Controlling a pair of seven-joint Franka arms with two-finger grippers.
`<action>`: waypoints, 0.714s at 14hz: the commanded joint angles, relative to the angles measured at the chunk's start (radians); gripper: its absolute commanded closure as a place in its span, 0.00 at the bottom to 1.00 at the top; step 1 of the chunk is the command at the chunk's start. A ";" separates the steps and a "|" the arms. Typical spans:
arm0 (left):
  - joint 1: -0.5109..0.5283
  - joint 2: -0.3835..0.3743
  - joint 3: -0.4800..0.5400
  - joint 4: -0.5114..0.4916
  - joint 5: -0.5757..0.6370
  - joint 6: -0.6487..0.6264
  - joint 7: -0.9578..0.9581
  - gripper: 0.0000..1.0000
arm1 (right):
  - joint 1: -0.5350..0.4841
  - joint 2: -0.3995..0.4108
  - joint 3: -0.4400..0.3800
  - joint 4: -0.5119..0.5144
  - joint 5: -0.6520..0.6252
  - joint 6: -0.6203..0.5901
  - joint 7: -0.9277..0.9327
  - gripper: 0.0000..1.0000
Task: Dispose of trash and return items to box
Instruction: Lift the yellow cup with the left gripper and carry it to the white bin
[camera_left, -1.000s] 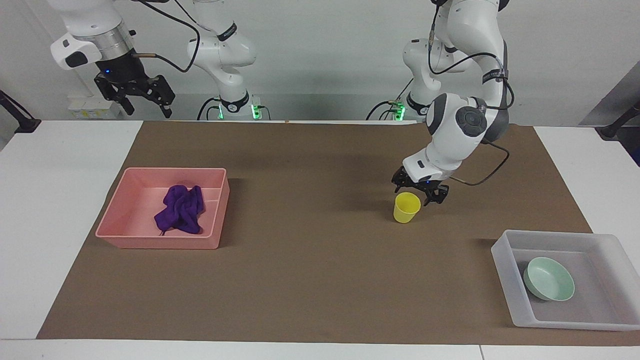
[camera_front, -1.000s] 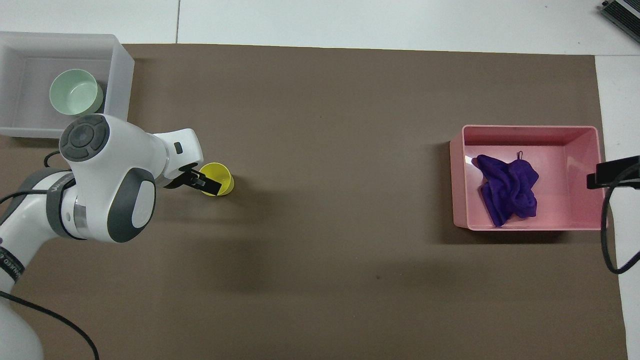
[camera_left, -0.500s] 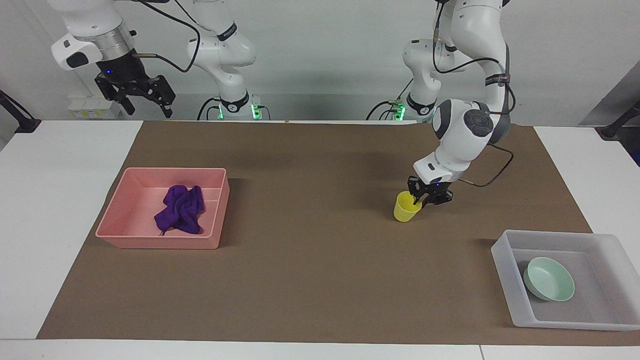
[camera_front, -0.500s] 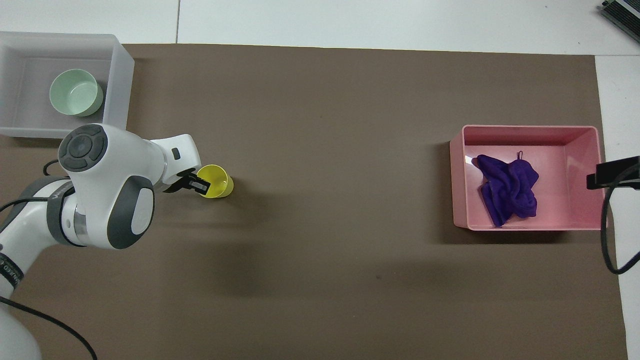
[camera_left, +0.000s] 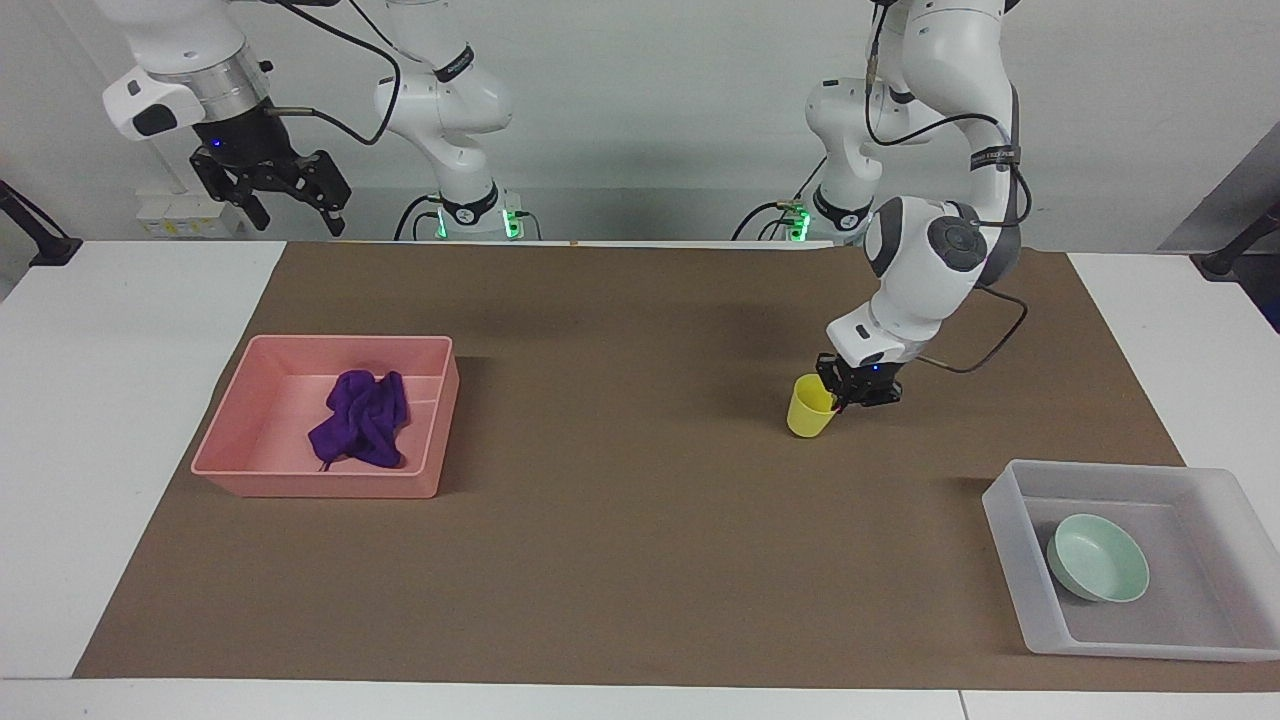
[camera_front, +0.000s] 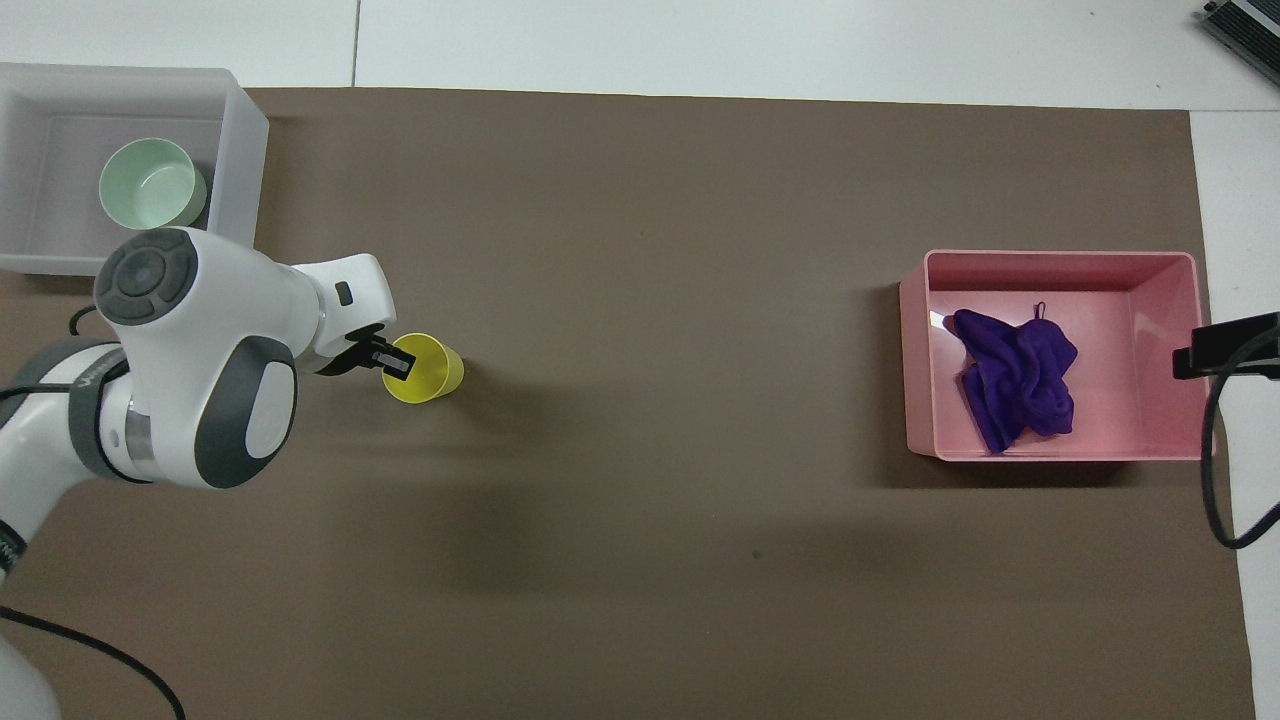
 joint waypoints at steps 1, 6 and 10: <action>0.065 -0.013 0.001 0.131 -0.001 -0.154 0.006 1.00 | 0.001 -0.028 0.003 -0.030 -0.001 0.000 0.015 0.00; 0.246 0.022 0.000 0.367 0.038 -0.284 0.003 1.00 | 0.001 -0.028 0.003 -0.030 -0.001 0.000 0.015 0.00; 0.337 0.094 0.001 0.502 0.094 -0.251 0.003 1.00 | 0.001 -0.028 0.003 -0.030 -0.001 0.000 0.015 0.00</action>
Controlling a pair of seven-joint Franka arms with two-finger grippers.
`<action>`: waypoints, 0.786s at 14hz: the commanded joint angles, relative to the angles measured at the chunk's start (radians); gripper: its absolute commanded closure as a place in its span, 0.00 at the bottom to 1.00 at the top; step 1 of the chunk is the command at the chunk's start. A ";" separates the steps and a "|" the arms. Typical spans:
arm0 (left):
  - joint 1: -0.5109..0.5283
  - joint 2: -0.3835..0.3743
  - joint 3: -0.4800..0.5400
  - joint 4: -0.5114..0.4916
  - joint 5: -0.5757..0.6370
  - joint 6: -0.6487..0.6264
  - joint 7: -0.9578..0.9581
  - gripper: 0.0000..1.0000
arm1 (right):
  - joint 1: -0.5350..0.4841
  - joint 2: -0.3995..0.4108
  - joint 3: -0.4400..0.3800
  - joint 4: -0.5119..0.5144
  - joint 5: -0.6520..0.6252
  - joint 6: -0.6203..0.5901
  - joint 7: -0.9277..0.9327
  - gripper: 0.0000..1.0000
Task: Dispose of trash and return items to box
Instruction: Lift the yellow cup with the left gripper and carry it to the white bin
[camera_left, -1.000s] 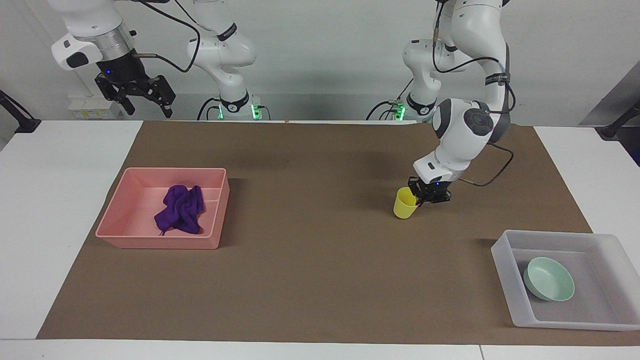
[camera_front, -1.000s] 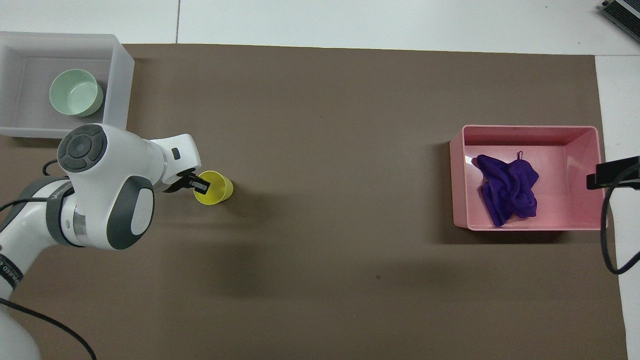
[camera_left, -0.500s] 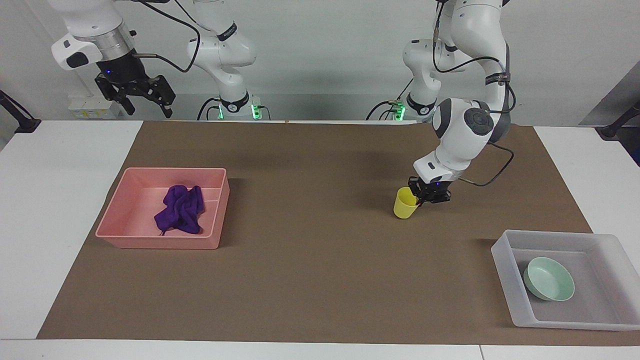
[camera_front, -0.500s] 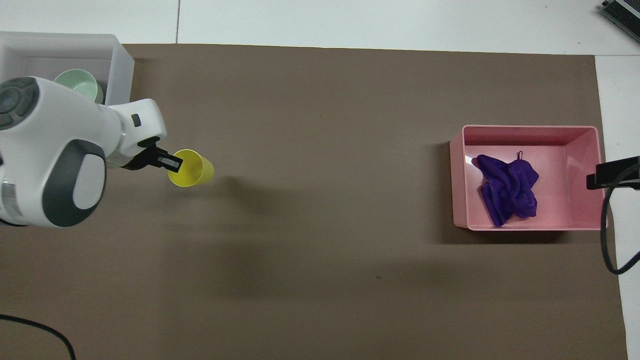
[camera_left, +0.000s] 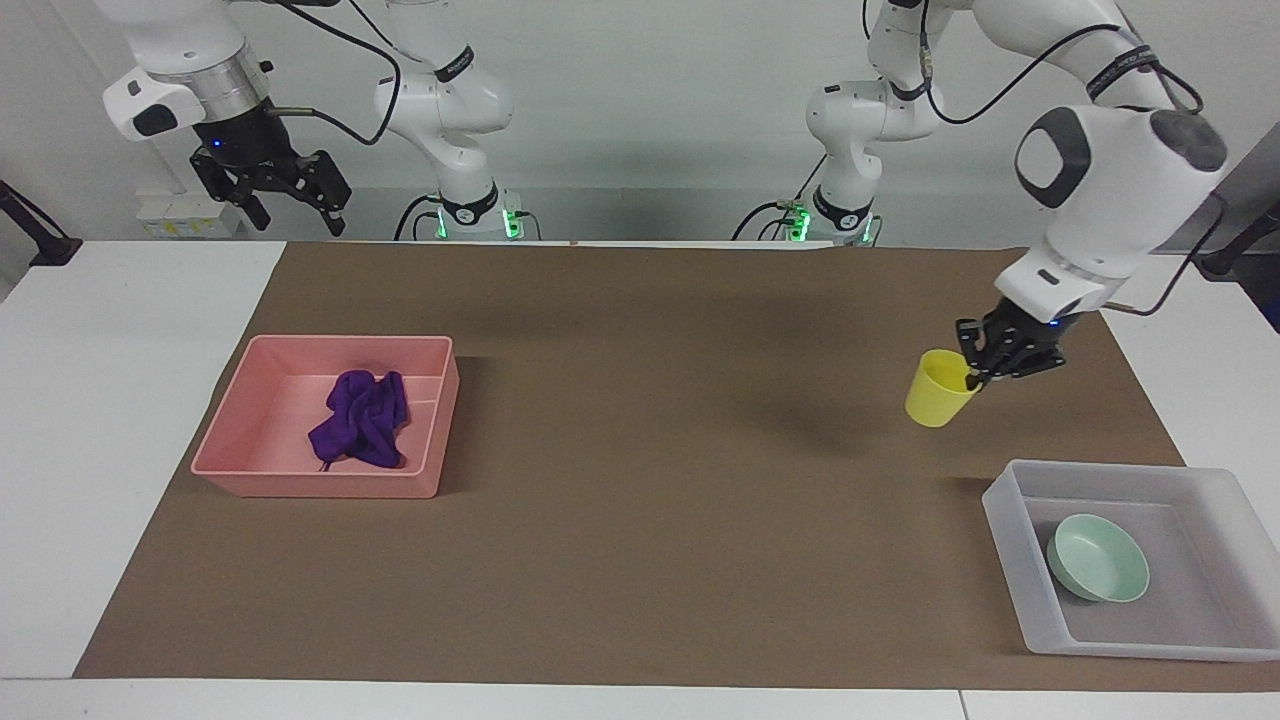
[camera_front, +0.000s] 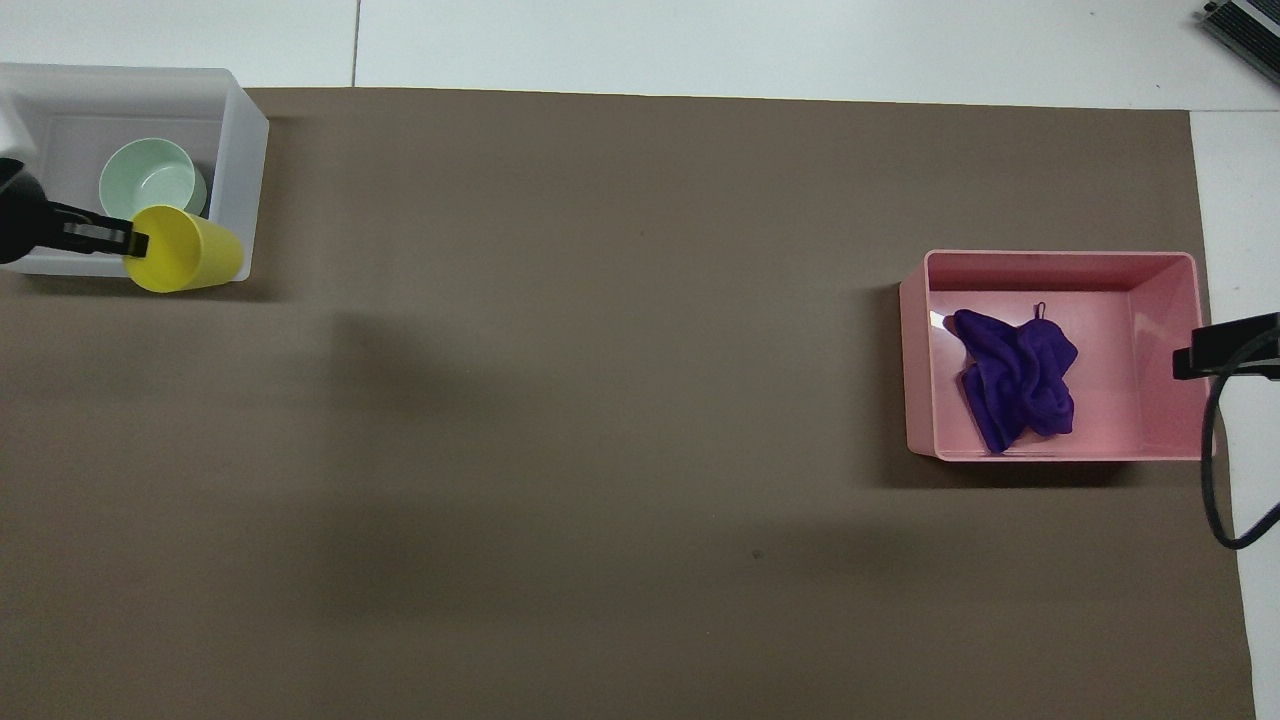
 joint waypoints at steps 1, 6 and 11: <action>0.035 0.101 -0.010 0.134 0.044 0.024 -0.002 1.00 | 0.002 -0.028 0.003 -0.029 -0.001 0.000 0.015 0.00; 0.079 0.246 0.006 0.216 0.107 0.218 0.003 1.00 | 0.002 -0.028 0.003 -0.029 -0.001 0.000 0.015 0.00; 0.119 0.395 0.007 0.277 0.105 0.295 0.004 1.00 | 0.002 -0.028 0.003 -0.029 -0.001 0.000 0.016 0.00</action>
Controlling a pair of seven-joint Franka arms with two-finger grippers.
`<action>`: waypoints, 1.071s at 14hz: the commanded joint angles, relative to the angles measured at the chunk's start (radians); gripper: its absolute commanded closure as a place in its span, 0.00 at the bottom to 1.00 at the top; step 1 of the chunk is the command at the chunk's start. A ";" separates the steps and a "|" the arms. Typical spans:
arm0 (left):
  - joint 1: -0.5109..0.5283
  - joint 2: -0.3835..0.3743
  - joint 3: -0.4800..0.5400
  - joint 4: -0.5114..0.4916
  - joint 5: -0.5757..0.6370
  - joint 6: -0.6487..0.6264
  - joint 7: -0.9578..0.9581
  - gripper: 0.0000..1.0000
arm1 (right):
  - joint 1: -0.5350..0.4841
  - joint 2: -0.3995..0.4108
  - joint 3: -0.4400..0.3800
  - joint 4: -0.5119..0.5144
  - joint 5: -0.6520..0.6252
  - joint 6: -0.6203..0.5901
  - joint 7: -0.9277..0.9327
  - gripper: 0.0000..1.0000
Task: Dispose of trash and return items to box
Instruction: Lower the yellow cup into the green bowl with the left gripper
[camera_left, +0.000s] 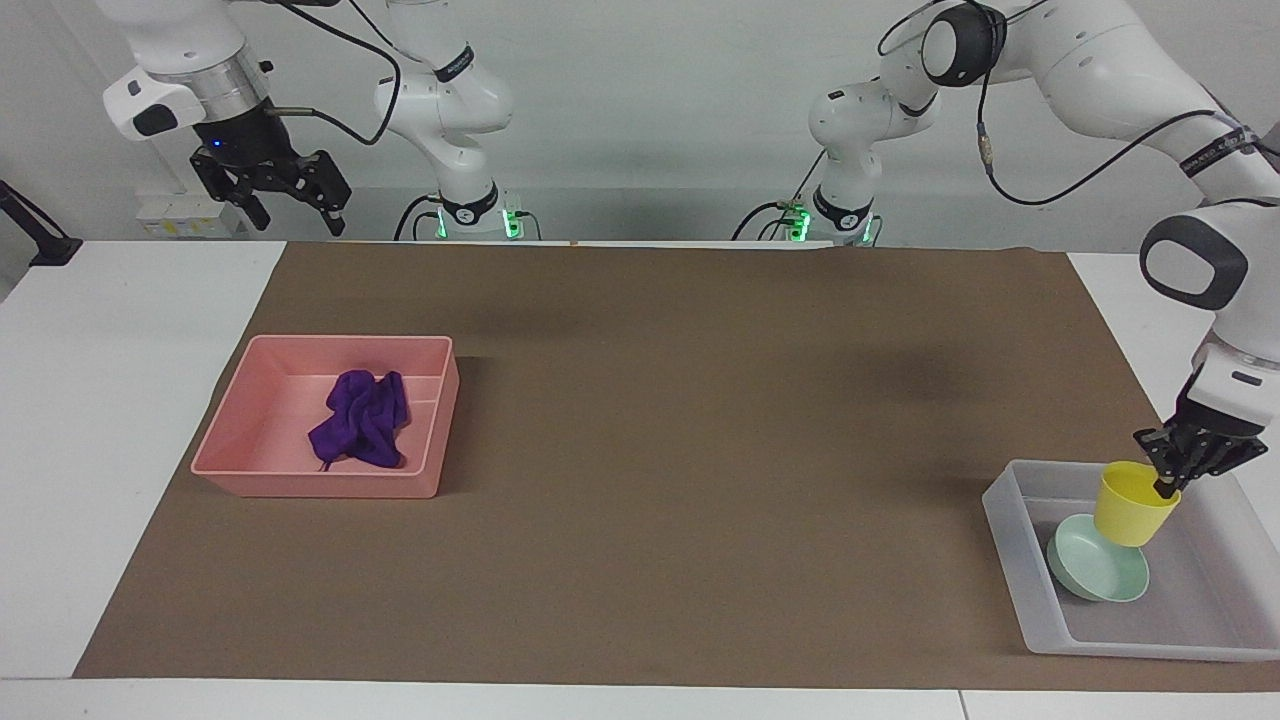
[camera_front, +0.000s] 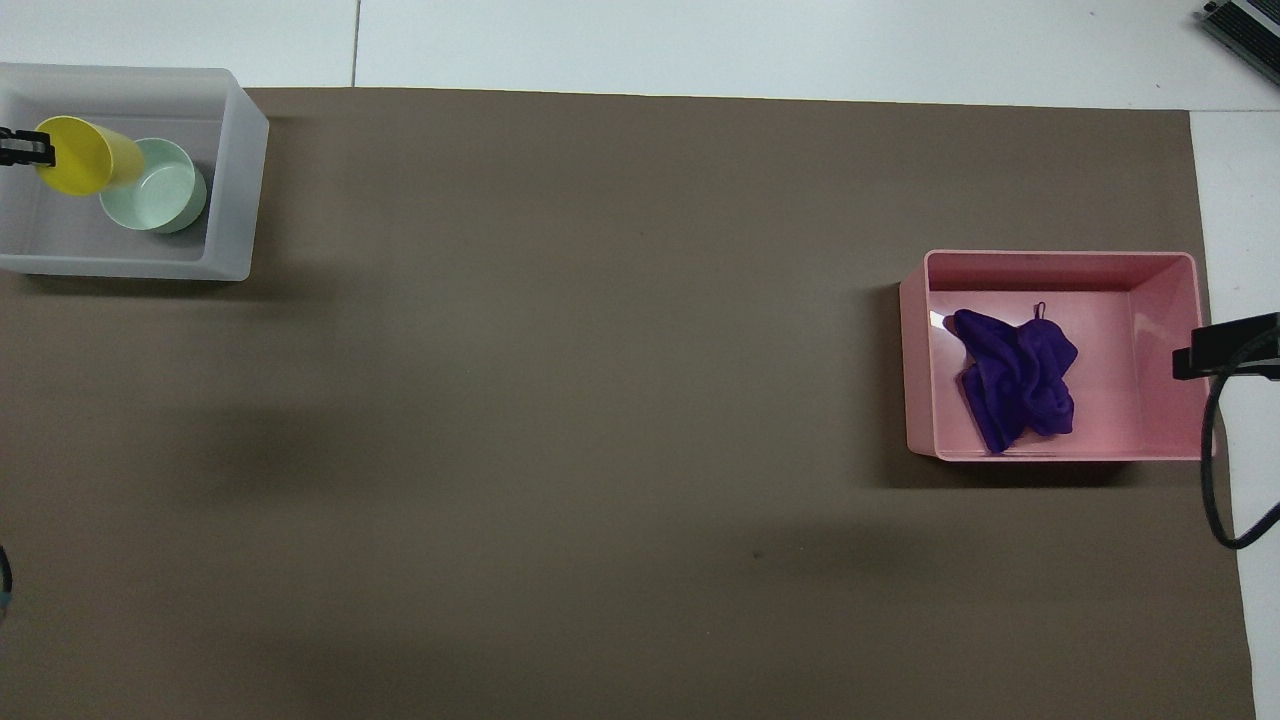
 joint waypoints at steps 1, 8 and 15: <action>0.011 0.059 -0.007 0.034 0.022 0.026 0.001 1.00 | 0.002 -0.028 0.003 -0.029 -0.001 0.000 0.016 0.00; 0.014 0.064 -0.005 -0.089 0.022 0.173 -0.003 1.00 | 0.002 -0.031 0.003 -0.037 -0.001 0.000 0.016 0.00; 0.014 0.064 -0.007 -0.115 0.016 0.214 0.001 0.05 | 0.002 -0.032 0.003 -0.037 -0.001 0.000 0.016 0.00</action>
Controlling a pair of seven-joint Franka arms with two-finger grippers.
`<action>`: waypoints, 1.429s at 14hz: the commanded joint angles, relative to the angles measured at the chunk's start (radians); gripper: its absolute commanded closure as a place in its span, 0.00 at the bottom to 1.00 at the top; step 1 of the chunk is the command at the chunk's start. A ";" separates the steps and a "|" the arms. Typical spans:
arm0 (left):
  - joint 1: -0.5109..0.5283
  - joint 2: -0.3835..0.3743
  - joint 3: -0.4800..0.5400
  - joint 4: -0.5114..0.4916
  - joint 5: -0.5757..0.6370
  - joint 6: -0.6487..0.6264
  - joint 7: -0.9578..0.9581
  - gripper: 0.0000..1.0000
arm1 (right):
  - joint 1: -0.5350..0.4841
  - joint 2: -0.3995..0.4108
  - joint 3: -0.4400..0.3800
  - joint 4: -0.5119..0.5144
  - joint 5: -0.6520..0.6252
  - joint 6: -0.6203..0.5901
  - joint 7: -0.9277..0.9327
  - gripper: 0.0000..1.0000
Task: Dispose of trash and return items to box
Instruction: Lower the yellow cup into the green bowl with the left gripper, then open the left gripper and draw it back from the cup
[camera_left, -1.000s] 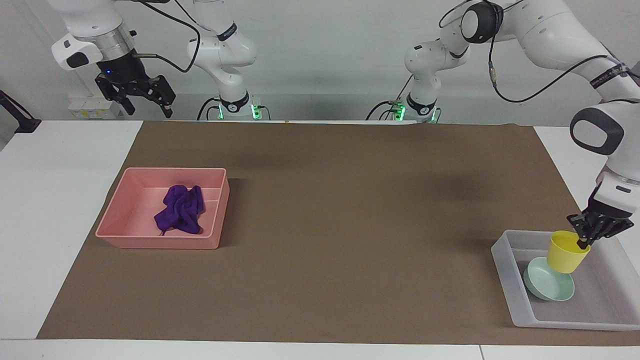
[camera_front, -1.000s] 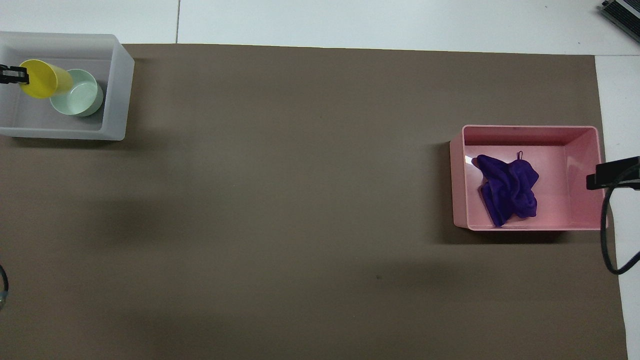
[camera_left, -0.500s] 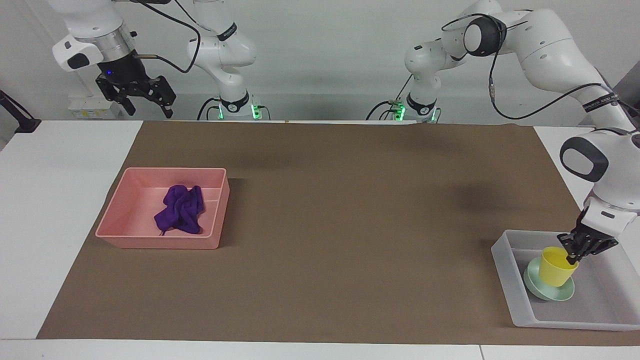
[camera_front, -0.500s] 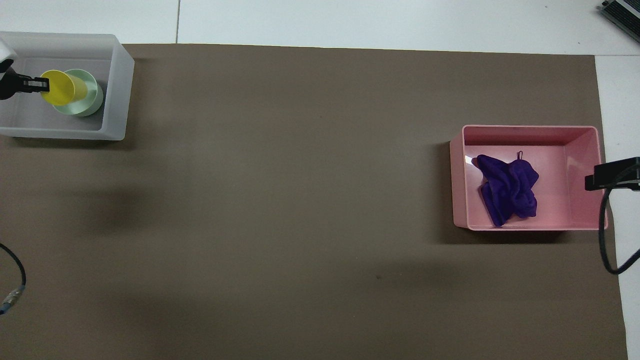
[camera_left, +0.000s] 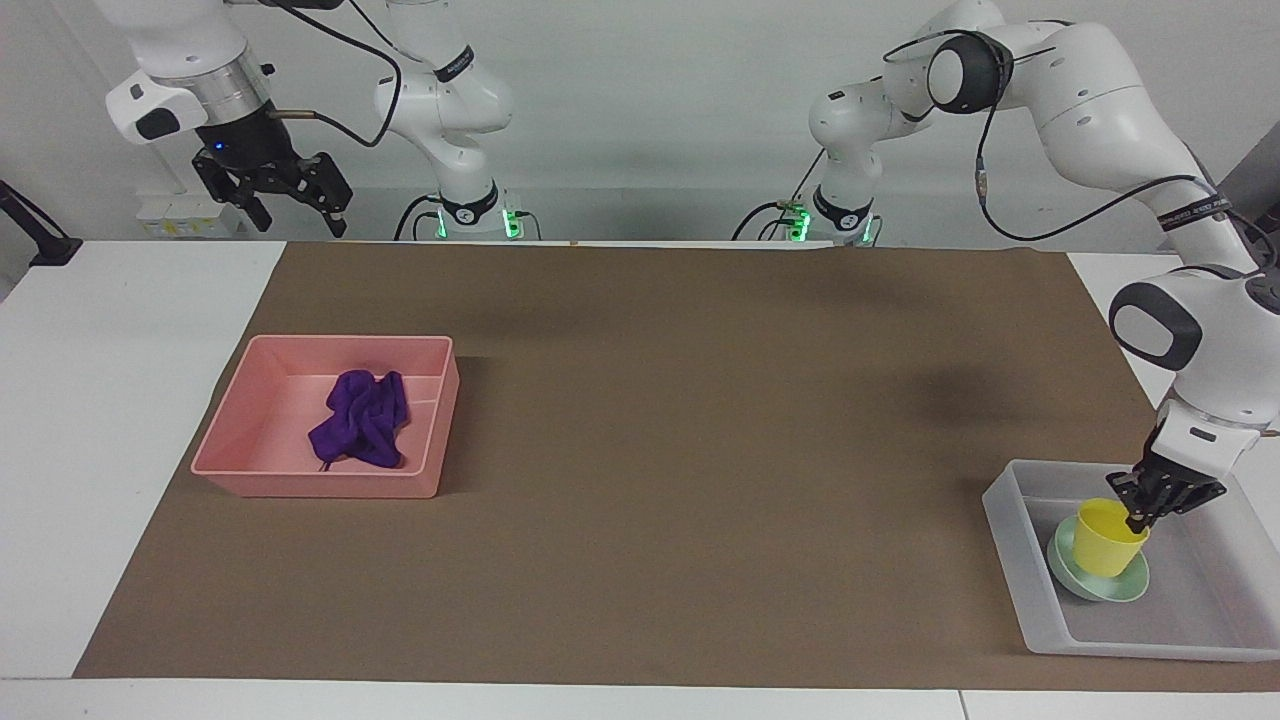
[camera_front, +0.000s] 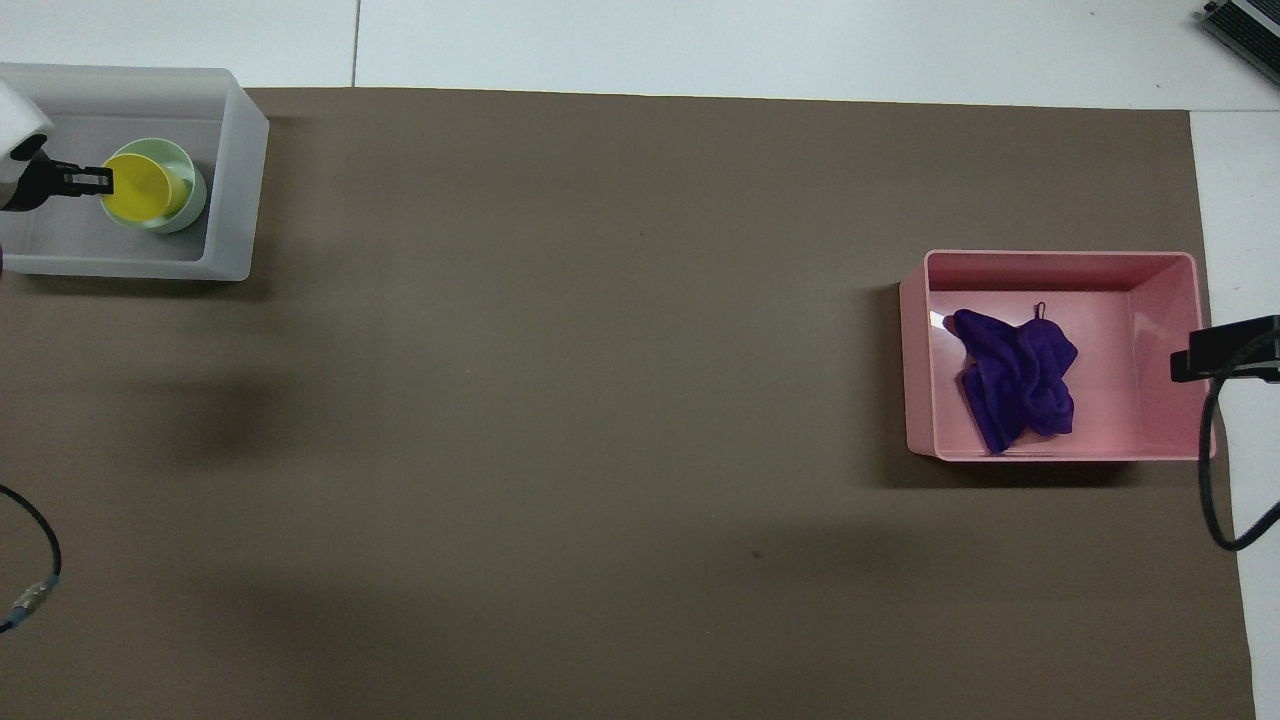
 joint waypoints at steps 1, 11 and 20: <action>0.010 -0.007 -0.006 -0.013 0.017 0.030 0.001 0.00 | 0.002 -0.029 0.003 -0.031 -0.001 0.000 0.016 0.00; -0.008 -0.058 -0.019 0.183 0.005 -0.442 -0.012 0.00 | 0.001 -0.029 0.003 -0.031 0.001 0.001 0.016 0.00; -0.206 -0.389 -0.018 0.050 -0.033 -0.781 -0.176 0.00 | 0.002 -0.033 0.003 -0.046 -0.001 0.007 0.012 0.00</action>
